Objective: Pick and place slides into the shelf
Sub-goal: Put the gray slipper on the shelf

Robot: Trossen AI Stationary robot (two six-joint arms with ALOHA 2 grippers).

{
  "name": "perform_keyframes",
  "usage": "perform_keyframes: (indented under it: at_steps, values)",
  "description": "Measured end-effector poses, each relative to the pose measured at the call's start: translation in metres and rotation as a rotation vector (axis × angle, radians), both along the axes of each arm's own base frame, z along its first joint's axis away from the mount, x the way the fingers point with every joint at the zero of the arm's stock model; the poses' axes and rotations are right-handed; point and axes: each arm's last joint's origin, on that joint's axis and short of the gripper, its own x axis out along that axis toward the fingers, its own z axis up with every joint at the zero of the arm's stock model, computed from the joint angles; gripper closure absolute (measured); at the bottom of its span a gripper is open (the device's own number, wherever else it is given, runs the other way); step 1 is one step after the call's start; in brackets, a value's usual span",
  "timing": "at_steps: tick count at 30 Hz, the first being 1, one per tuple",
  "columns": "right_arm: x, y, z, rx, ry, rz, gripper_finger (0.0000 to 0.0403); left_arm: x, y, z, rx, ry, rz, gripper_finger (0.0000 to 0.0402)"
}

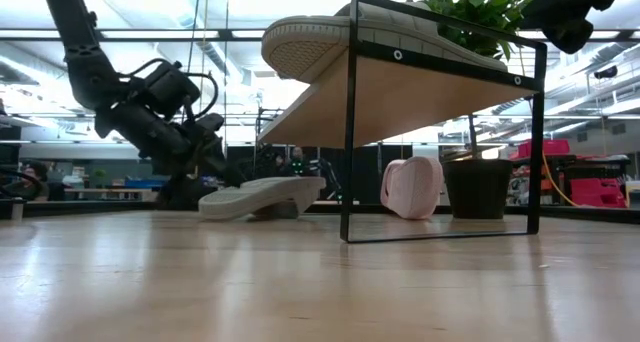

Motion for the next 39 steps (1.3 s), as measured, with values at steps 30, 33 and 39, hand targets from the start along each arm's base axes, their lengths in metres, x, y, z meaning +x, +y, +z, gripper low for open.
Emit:
perform_keyframes:
  at_steps: [30, 33, 39]
  values:
    - [0.0, -0.001, 0.0, -0.013, 0.001, -0.032, 0.0311, 0.018, -0.006, -0.011, -0.017, -0.088, -0.068, 0.0271]
    - [0.0, -0.001, 0.0, -0.014, 0.001, -0.031, 0.0314, 0.02, -0.008, -0.008, -0.029, -0.115, -0.086, 0.0323]
    - [0.0, -0.001, 0.0, -0.014, 0.001, -0.031, 0.032, 0.02, -0.01, -0.009, -0.132, -0.14, -0.117, 0.0324]
